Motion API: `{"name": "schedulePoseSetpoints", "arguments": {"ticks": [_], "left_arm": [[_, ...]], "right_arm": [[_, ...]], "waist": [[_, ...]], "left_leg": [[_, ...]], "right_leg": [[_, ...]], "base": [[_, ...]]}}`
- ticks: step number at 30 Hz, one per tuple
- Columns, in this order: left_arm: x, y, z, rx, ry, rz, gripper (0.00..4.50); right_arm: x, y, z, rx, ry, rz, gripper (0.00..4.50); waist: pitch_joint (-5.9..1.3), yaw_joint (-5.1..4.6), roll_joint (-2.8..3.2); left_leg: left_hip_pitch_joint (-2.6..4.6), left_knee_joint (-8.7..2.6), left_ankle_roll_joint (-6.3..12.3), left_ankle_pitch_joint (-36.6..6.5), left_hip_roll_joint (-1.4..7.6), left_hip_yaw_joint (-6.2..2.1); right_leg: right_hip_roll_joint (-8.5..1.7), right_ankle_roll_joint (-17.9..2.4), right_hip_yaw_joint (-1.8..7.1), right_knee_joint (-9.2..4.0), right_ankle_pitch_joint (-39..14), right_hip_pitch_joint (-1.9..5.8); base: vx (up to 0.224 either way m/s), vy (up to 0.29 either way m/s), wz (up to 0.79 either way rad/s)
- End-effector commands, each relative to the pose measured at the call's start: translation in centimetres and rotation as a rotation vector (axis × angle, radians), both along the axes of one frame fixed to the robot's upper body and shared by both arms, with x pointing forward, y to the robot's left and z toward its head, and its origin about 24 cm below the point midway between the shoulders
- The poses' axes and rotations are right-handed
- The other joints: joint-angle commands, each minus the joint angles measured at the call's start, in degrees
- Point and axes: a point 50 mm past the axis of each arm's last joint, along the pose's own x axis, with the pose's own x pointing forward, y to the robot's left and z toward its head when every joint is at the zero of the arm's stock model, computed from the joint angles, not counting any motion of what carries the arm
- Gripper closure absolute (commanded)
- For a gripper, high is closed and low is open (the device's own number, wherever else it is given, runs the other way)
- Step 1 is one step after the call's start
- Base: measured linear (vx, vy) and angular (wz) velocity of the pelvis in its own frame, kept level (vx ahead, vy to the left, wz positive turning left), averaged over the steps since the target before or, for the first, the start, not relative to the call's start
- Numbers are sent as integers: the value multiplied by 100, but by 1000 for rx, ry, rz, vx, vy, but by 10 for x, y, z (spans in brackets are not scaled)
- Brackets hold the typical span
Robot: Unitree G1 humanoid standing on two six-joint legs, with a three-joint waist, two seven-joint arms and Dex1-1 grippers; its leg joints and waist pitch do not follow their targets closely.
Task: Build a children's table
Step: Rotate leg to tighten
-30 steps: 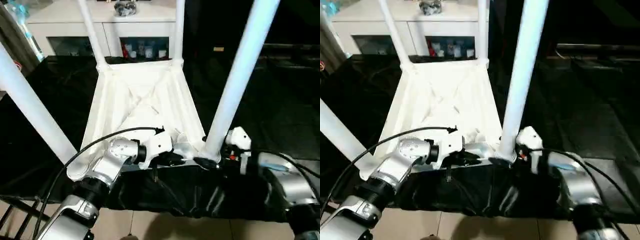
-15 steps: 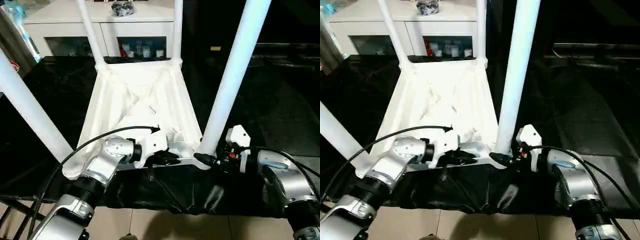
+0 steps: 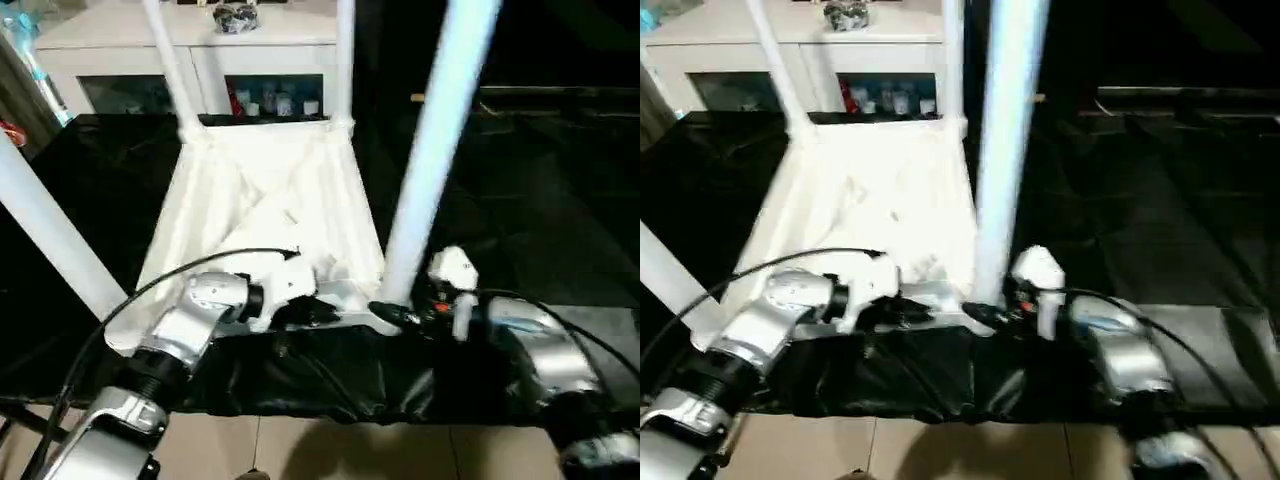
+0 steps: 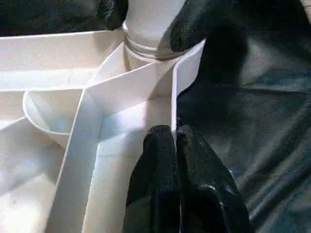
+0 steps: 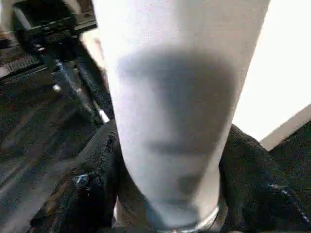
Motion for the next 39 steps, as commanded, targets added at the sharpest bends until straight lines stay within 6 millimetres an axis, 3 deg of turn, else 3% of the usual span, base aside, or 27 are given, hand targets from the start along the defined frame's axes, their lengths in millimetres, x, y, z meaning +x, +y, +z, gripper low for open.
{"name": "schedulePoseSetpoints", "arguments": {"ticks": [1, 6, 10, 16, 18, 24, 27, 29, 33, 35, 39], "left_arm": [[6, 10, 3, 13, -16, 77, 450], [12, -2, 6, -5, -51, 180, 450], [11, -32, 1, -43, -51, 236, 450], [10, -60, 1, -88, -85, 232, 450], [10, -61, 1, -91, -89, 224, 450], [7, -52, 5, -99, -98, 157, 450], [2, -41, 4, -96, -76, 89, 450], [-1, -34, 3, -84, -62, 59, 450], [-5, -19, 4, -80, -37, -14, 450], [-6, -14, 5, -78, -28, -35, 450], [-6, -7, 7, -78, -7, -70, 450]], "right_arm": [[5, 4, -5, -48, -8, -58, 198], [21, 34, -18, -37, 31, -281, 199], [27, 79, -26, -9, 79, -421, 199], [20, 118, -24, 8, 63, -343, 199], [19, 120, -24, 15, 62, -333, 143], [18, 101, -22, 8, 13, -271, 84], [17, 81, -19, -1, -9, -192, 80], [16, 68, -16, -11, -31, -139, 80], [8, 46, -8, 6, -46, 26, 80], [5, 42, -6, 5, -42, 86, 80], [-1, 35, -2, 12, -22, 192, 80]], "waist": [[-292, 28, -77], [-291, -120, -70], [-307, -159, -61], [-264, -154, -75], [-271, -148, -77], [-286, -124, -71], [-322, -105, -75], [-329, -94, -60], [-351, 12, -53], [-334, 52, -38], [-324, 129, -42]], "left_leg": [[1, -427, 257, -1141, 167, -51], [12, -446, 96, -1169, 165, -56], [24, -433, 97, -1042, 160, -45], [32, -467, 66, -1400, 151, -43], [35, -473, 74, -1452, 153, -49], [25, -466, 132, -1331, 160, -51], [6, -432, 264, -1093, 157, -46], [11, -405, 357, -895, 165, -26], [33, -362, 516, -795, 180, -8], [26, -372, 557, -873, 195, -8], [41, -397, 436, -1082, 213, -18]], "right_leg": [[-373, -1043, 256, -432, -1585, 310], [-371, -1109, 272, -411, -1413, 296], [-367, -1173, 283, -387, -1147, 297], [-366, -1008, 287, -454, -1490, 287], [-376, -964, 292, -460, -1574, 291], [-365, -1001, 291, -433, -1263, 299], [-359, -1087, 282, -381, -807, 341], [-346, -1204, 281, -349, -462, 328], [-331, -1379, 266, -301, -136, 334], [-335, -1401, 265, -305, -202, 319], [-353, -1379, 274, -329, -585, 313]], "base": [[0, 0, 0], [0, 0, 0], [0, 0, 0], [0, 0, 0], [0, 0, 0], [0, 0, 0], [0, 0, 0], [0, 0, 0], [0, 0, 0], [0, 0, 0], [0, 0, 0]]}}
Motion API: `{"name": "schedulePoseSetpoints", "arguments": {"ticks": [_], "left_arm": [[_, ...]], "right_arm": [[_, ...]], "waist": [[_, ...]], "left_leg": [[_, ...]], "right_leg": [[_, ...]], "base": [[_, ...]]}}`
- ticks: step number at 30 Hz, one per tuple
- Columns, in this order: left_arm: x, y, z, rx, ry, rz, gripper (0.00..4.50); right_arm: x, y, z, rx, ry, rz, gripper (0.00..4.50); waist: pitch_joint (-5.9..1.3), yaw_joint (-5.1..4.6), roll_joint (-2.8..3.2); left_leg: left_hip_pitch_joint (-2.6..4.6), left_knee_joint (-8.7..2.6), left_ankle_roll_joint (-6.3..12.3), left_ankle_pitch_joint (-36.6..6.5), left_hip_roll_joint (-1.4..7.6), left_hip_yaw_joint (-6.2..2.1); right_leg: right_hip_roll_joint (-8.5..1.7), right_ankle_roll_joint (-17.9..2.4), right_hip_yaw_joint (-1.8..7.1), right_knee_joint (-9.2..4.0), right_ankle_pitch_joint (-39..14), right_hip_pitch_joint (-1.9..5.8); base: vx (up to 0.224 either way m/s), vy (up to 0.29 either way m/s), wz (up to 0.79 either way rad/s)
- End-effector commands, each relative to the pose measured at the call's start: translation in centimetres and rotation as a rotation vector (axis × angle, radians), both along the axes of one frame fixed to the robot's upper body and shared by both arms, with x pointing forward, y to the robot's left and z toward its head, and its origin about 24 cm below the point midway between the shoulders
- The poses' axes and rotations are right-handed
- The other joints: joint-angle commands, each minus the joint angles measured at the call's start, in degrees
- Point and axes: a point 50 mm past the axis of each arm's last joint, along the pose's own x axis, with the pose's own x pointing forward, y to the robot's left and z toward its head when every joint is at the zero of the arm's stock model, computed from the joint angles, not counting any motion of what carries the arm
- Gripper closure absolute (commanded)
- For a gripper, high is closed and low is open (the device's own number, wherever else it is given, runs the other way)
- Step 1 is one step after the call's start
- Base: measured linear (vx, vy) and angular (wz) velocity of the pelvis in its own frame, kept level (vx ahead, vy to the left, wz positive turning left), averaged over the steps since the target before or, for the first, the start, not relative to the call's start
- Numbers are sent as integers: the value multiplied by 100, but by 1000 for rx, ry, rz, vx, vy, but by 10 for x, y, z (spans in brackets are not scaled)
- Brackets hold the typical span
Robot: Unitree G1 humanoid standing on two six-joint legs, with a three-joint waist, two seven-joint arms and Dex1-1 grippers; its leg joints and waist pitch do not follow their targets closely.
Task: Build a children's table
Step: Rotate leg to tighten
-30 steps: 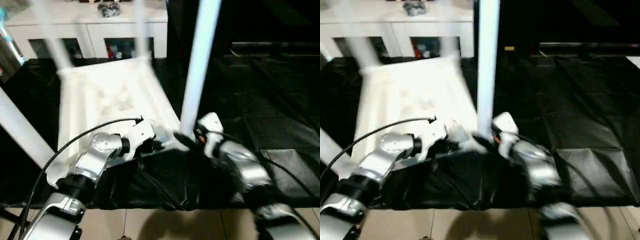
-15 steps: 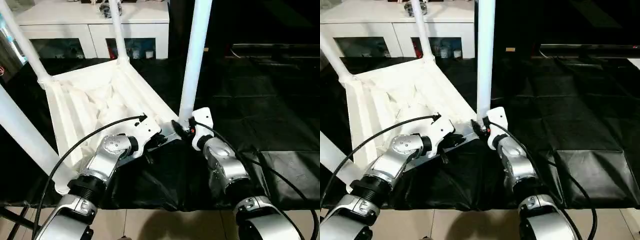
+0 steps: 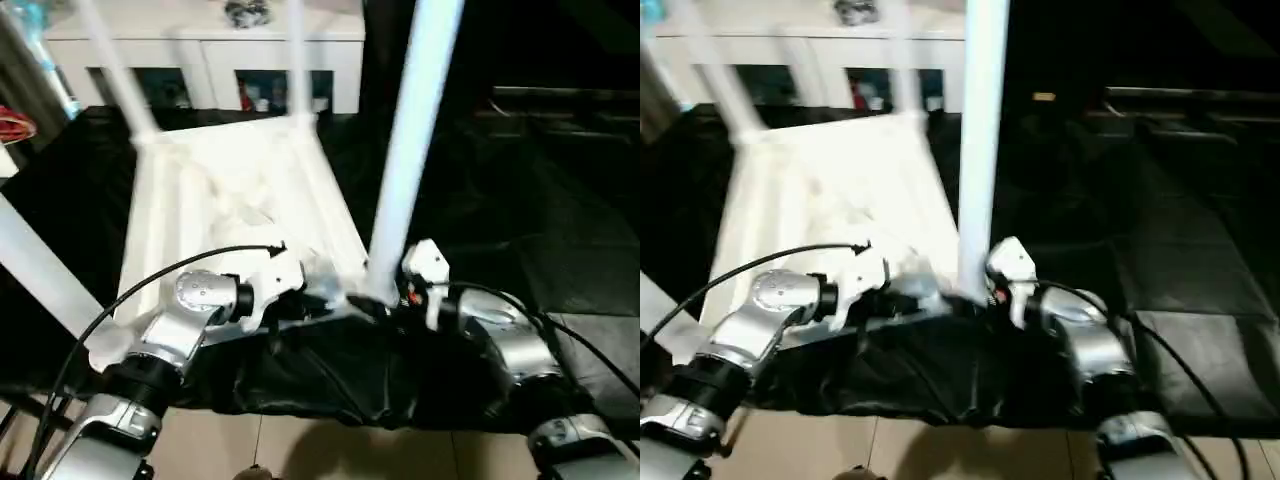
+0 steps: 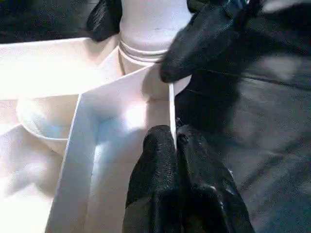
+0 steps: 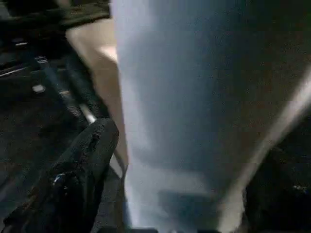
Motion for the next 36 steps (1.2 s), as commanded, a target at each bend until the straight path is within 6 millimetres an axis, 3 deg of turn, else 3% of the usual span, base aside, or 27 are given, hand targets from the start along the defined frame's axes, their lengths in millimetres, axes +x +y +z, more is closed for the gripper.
{"name": "schedulePoseSetpoints", "arguments": {"ticks": [1, 7, 8, 10, 13, 14, 15, 23, 26, 29, 31, 34, 35, 36], "left_arm": [[-1, -9, 9, -25, -28, -75, 450], [-2, 1, 12, -10, 2, -145, 450], [-3, 4, 12, -2, 17, -163, 450], [-3, 7, 12, 12, 25, -181, 450], [-2, 8, 13, 18, 28, -188, 450], [-2, 8, 14, 18, 30, -190, 450], [-2, 8, 14, 18, 32, -192, 450], [-3, 9, 13, 14, 38, -194, 450], [-1, 8, 14, -5, 25, -159, 450], [7, 4, 15, -20, -25, -43, 450], [11, 2, 15, -19, -47, 23, 450], [14, -4, 14, -31, -66, 96, 450], [16, -14, 13, -51, -84, 155, 450], [16, -14, 13, -51, -84, 155, 450]], "right_arm": [[-8, 10, 3, 21, 21, 133, 80], [-15, 4, 6, 2, 68, 270, 131], [-17, 3, 7, -10, 82, 314, 146], [-20, 3, 7, -22, 96, 353, 155], [-21, 3, 8, -24, 111, 379, 175], [-22, 3, 8, -23, 118, 388, 194], [-23, 3, 8, -23, 127, 399, 198], [-30, 9, 5, 12, 148, 407, 220], [-26, 13, 5, 54, 137, 326, 221], [-13, 22, 6, 108, 99, 148, 228], [-6, 28, 6, 118, 63, 47, 237], [4, 35, 2, 108, 60, -98, 245], [11, 43, -3, 82, 53, -225, 246], [11, 43, -3, 82, 53, -225, 246]], "waist": [[-319, -11, -12], [-310, 15, -35], [-312, 22, -62], [-322, 30, -46], [-322, 42, -89], [-322, 59, -71], [-321, 66, -97], [-322, 85, -87], [-311, 84, -88], [-276, 48, -88], [-267, 27, -82], [-255, -90, -101], [-256, -134, -98], [-251, -190, -96]], "left_leg": [[43, -390, 407, -1116, 211, -22], [36, -393, 383, -1154, 208, -27], [41, -391, 375, -1130, 205, -25], [39, -385, 393, -1054, 210, -27], [42, -376, 435, -958, 216, -19], [42, -376, 428, -946, 215, -22], [51, -377, 419, -938, 219, -18], [44, -374, 376, -935, 213, -21], [39, -386, 326, -1014, 212, -25], [50, -433, 129, -1363, 205, -43], [49, -448, 64, -1409, 207, -53], [30, -477, -75, -1452, 188, -72], [25, -479, -100, -1458, 178, -79], [27, -475, -128, -1461, 165, -70]], "right_leg": [[-349, -1356, 287, -306, -633, 323], [-363, -1282, 294, -325, -900, 317], [-358, -1277, 290, -327, -926, 321], [-365, -1275, 293, -314, -868, 314], [-351, -1305, 295, -299, -762, 305], [-359, -1297, 296, -295, -791, 305], [-363, -1286, 297, -297, -837, 301], [-367, -1238, 297, -306, -859, 302], [-372, -1209, 300, -317, -1000, 302], [-398, -1029, 302, -389, -1703, 287], [-400, -974, 311, -400, -1824, 279], [-390, -892, 309, -407, -1930, 287], [-394, -891, 303, -407, -1941, 300], [-390, -899, 305, -418, -1939, 289]], "base": [[0, 0, 0], [0, 0, 0], [0, 0, 0], [0, 0, 0], [0, 0, 0], [0, 0, 0], [0, 0, 0], [0, 0, 0], [0, 0, 0], [0, 0, 0], [0, 0, 0], [0, 0, 0], [0, 0, 0], [0, 0, 0]]}}
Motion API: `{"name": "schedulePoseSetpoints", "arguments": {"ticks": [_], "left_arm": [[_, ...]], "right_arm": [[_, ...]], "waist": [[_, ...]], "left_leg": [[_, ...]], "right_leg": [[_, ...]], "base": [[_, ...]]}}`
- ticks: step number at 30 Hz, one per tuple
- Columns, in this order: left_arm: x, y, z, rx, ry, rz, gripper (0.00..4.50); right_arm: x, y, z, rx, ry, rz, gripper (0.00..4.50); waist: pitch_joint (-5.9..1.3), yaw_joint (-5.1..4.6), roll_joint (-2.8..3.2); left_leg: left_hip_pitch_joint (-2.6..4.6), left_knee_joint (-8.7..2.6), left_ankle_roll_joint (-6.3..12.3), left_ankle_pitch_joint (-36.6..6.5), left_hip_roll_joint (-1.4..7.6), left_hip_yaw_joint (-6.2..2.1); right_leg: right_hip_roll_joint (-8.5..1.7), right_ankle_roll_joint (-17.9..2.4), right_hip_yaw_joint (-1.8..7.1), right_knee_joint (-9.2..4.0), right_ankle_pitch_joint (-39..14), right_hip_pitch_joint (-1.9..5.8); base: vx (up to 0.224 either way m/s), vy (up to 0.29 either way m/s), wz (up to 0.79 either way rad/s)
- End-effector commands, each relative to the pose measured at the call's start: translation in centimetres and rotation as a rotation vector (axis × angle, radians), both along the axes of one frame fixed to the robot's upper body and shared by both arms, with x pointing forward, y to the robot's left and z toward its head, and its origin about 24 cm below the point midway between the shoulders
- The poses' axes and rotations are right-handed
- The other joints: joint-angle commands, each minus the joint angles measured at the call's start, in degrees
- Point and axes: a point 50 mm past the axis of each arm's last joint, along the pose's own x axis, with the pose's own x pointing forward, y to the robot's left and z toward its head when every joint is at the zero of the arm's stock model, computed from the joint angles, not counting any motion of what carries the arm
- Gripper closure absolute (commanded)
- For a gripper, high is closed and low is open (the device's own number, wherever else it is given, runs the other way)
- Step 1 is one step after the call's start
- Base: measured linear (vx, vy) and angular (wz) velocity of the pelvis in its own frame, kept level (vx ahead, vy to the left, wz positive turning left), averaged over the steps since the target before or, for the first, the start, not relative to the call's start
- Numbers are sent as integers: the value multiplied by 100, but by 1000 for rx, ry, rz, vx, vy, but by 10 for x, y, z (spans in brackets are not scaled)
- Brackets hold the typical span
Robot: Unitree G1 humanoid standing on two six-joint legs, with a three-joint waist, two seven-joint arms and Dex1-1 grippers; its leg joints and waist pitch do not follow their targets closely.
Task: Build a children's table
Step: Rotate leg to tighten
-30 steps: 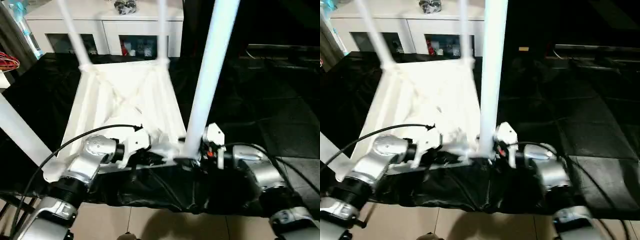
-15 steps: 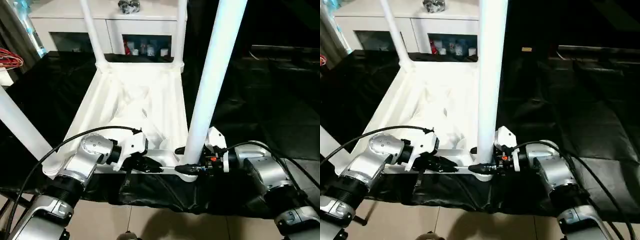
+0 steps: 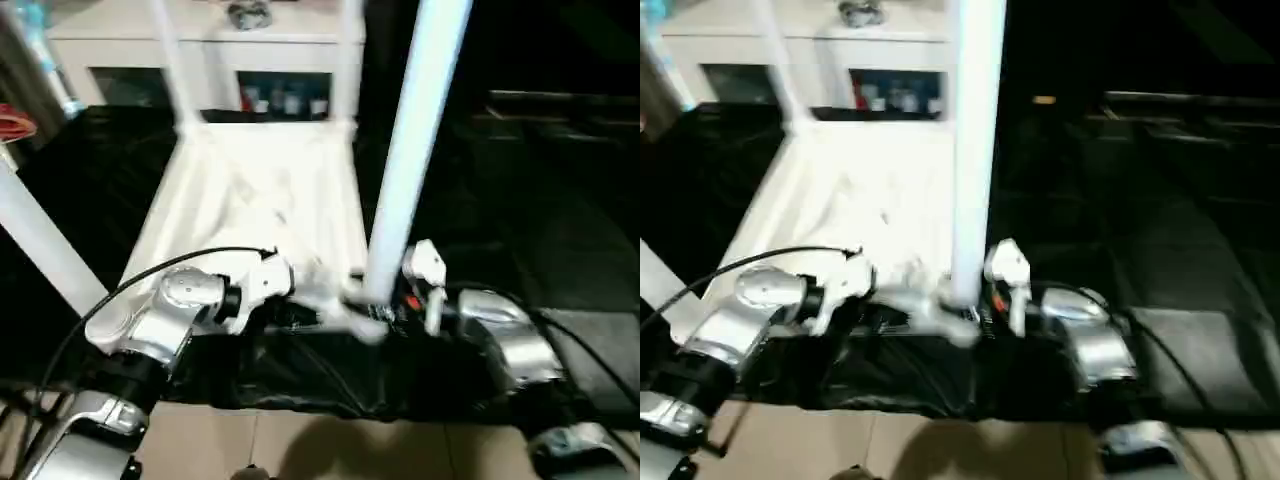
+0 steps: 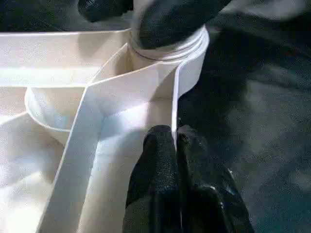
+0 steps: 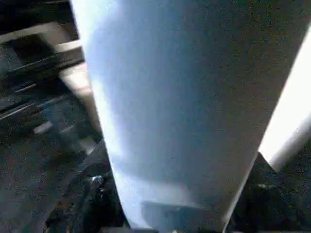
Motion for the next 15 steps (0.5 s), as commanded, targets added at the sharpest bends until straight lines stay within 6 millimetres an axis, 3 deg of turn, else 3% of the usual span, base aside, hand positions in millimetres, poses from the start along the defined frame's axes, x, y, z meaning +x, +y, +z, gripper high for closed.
{"name": "schedulePoseSetpoints", "arguments": {"ticks": [1, 3, 5, 9, 11, 14, 15], "left_arm": [[7, -19, 14, -57, -76, 43, 450], [6, -25, 13, -62, -77, 56, 450], [-2, -50, 6, -91, -71, 90, 450], [-5, -61, 5, -107, -74, 92, 450], [-5, -65, 5, -111, -75, 96, 450], [-5, -62, 5, -100, -80, 89, 450], [-5, -60, 5, -94, -82, 84, 450]], "right_arm": [[-2, 27, -11, -13, 50, -20, 247], [-1, 32, -12, -6, 52, -64, 247], [3, 51, -18, -12, 92, -211, 247], [-1, 61, -20, -14, 88, -189, 247], [-4, 66, -22, 2, 96, -156, 181], [-4, 62, -21, 16, 94, -153, 175], [-4, 59, -20, 17, 92, -149, 145]], "waist": [[-308, 13, -30], [-316, -15, -25], [-314, -52, -20], [-309, -64, -25], [-296, -64, -22], [-277, -68, -14], [-280, -71, -15]], "left_leg": [[-1, -478, -27, -1451, 144, -66], [-6, -465, 45, -1302, 147, -53], [5, -470, 31, -1179, 153, -50], [6, -460, 135, -1254, 138, -35], [5, -472, 155, -1345, 138, -37], [9, -488, 150, -1461, 139, -45], [16, -494, 137, -1484, 145, -50]], "right_leg": [[-386, -898, 291, -494, -1888, 305], [-371, -959, 303, -473, -1601, 298], [-364, -1028, 298, -456, -1425, 300], [-348, -995, 299, -477, -1436, 300], [-352, -948, 297, -494, -1572, 303], [-351, -885, 300, -518, -1753, 290], [-349, -872, 301, -517, -1772, 288]], "base": [[0, 0, 0], [0, 0, 0], [0, 0, 0], [0, 0, 0], [0, 0, 0], [0, 0, 0], [0, 0, 0]]}}
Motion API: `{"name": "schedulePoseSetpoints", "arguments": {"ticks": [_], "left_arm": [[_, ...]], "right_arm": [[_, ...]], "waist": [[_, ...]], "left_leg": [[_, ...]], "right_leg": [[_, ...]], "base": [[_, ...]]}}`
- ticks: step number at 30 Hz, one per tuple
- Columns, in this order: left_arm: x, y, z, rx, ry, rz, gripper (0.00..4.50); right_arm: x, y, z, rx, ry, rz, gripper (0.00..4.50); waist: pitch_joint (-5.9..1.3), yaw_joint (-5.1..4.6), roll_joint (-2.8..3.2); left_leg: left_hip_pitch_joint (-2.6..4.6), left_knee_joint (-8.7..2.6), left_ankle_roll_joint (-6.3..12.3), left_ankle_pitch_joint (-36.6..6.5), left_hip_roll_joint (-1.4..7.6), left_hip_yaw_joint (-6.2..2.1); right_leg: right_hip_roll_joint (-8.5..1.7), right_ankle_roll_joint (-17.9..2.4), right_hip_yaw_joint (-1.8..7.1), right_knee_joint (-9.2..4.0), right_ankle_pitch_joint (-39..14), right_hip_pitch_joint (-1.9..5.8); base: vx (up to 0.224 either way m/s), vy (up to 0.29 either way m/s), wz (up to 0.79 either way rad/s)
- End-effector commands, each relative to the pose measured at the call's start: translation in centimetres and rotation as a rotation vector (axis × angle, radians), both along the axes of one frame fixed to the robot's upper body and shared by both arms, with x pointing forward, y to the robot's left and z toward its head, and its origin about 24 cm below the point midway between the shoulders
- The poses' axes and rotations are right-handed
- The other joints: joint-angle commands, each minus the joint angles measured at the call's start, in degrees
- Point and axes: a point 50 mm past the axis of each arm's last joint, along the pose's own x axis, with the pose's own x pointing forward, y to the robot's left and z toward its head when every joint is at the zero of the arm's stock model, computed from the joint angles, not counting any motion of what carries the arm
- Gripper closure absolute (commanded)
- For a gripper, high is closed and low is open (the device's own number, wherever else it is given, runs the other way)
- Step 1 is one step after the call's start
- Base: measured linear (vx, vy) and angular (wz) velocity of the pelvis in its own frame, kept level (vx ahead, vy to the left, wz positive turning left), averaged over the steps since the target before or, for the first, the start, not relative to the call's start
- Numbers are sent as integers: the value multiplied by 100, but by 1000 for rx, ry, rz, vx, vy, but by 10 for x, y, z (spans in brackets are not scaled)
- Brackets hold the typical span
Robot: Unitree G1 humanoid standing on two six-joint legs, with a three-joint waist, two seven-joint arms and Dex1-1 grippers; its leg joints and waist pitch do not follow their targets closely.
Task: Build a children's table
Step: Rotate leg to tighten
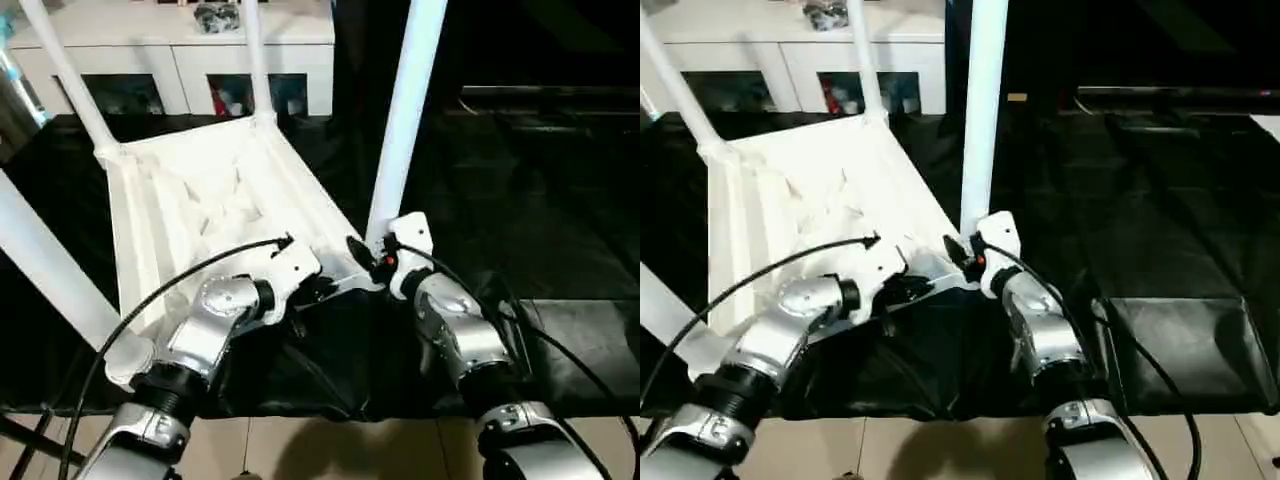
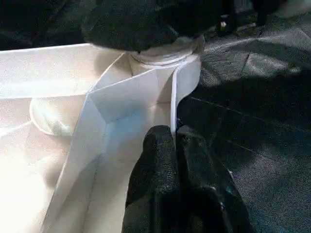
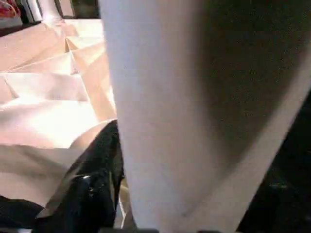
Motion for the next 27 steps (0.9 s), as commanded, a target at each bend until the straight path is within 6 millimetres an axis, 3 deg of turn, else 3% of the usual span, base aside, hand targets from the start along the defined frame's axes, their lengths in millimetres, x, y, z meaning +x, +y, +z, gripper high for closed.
{"name": "schedulePoseSetpoints", "arguments": {"ticks": [1, 4, 7, 11, 12, 15, 16, 21, 23, 24, 26, 27], "left_arm": [[-6, -31, 10, -66, -34, -104, 450], [-7, -24, 9, -56, -26, -135, 450], [-9, -19, 9, -53, -14, -164, 450], [-12, -8, 10, -45, 3, -236, 450], [-12, -6, 11, -45, 10, -247, 450], [-11, 1, 14, -45, 19, -281, 450], [-11, 6, 16, -40, 21, -308, 450], [-9, 15, 19, -34, 24, -333, 450], [-9, 20, 21, -24, 32, -359, 450], [-9, 22, 21, -15, 36, -372, 450], [-9, 25, 22, -7, 43, -390, 450], [-10, 26, 22, -7, 50, -402, 450]], "right_arm": [[-19, 37, -17, 23, 95, 198, 145], [-19, 26, -16, -33, 73, 259, 117], [-20, 17, -16, -63, 65, 311, 117], [-29, -2, -5, -76, 36, 528, 117], [-31, -5, -3, -67, 40, 571, 117], [-36, -10, 2, -52, 44, 664, 117], [-41, -12, 5, -47, 48, 733, 117], [-48, -13, 7, -51, 70, 847, 117], [-54, -14, 8, -59, 92, 931, 117], [-56, -14, 8, -56, 111, 967, 117], [-58, -14, 8, -54, 134, 1009, 150], [-59, -13, 8, -52, 150, 1033, 150]], "waist": [[-266, 24, 3], [-281, 23, -12], [-296, 28, -8], [-296, 68, -22], [-295, 82, -59], [-293, 153, -37], [-290, 150, -68], [-287, 213, -51], [-268, 243, -117], [-269, 270, -84], [-264, 278, -116], [-266, 290, -100]], "left_leg": [[-6, -448, 134, -1499, 152, -55], [-20, -439, 183, -1397, 155, -52], [-23, -415, 264, -1230, 147, -40], [-31, -383, 439, -1050, 151, -22], [-32, -378, 490, -1044, 162, -14], [-17, -379, 539, -1037, 179, -15], [-23, -380, 532, -1039, 181, -12], [-5, -391, 464, -1085, 192, -22], [-8, -394, 474, -1066, 186, -16], [2, -395, 475, -1076, 189, -17], [-2, -394, 486, -1026, 201, -15], [-2, -397, 477, -1016, 201, -23]], "right_leg": [[-348, -862, 302, -506, -1747, 267], [-340, -928, 301, -477, -1451, 287], [-334, -1038, 295, -446, -1112, 306], [-322, -1156, 289, -415, -793, 329], [-322, -1172, 289, -415, -791, 326], [-326, -1204, 282, -413, -901, 317], [-328, -1207, 284, -410, -915, 316], [-338, -1209, 286, -411, -1017, 304], [-338, -1181, 289, -419, -1087, 305], [-342, -1158, 293, -419, -1171, 292], [-346, -1181, 299, -411, -1064, 286], [-351, -1192, 296, -400, -1061, 289]], "base": [[0, 0, 0], [0, 0, 0], [0, 0, 0], [0, 0, 0], [0, 0, 0], [0, 0, 0], [0, 0, 0], [0, 0, 0], [0, 0, 0], [0, 0, 0], [0, 0, 0], [0, 0, 0]]}}
